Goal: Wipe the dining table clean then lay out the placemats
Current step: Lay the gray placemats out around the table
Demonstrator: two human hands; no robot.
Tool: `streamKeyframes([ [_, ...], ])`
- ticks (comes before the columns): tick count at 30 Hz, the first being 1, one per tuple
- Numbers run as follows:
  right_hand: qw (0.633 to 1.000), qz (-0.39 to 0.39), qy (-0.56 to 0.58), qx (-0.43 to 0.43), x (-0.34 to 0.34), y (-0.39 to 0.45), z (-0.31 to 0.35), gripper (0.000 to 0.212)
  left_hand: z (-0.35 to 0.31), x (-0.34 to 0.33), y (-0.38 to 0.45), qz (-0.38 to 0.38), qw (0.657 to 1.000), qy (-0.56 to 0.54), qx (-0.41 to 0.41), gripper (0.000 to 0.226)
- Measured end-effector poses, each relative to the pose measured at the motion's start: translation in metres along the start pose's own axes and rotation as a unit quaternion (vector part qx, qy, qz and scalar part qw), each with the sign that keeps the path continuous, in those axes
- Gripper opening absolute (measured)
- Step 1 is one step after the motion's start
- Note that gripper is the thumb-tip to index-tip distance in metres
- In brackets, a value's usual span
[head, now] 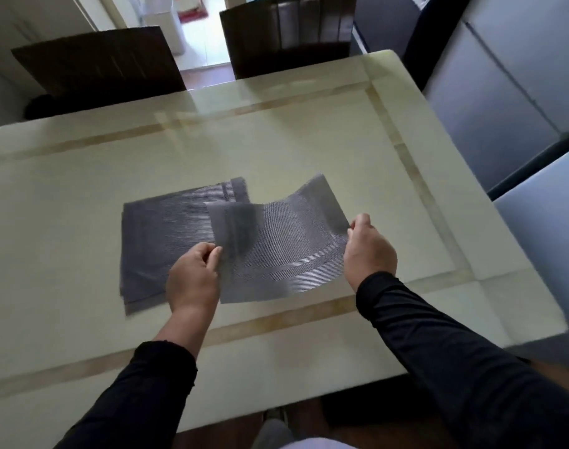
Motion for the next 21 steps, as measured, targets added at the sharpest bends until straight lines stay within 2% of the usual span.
streamKeyframes([
  [10, 0.998, -0.013, -0.030, -0.047, 0.025, 0.021, -0.100, 0.009, -0.062, -0.084, -0.035, 0.050, 0.996, -0.067, 0.038, 0.017],
  [15, 0.997, -0.017, -0.037, -0.064, 0.030, 0.035, -0.132, 0.012, -0.080, -0.115, -0.037, 0.081, 0.994, -0.056, 0.038, 0.019],
  [21, 0.996, -0.011, -0.042, -0.072, 0.028, 0.045, -0.157, 0.012, -0.076, -0.134, -0.040, 0.109, 0.989, -0.044, 0.091, 0.022],
])
Point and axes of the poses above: each hand's wrist, its own y-axis towards the middle knuckle, its own x-axis out of the back of the hand, z = x × y, the point moved 3 cm from there along y, towards the middle knuckle, and after that the axes turned 6 degrees about -z, right-handed, at the moved point
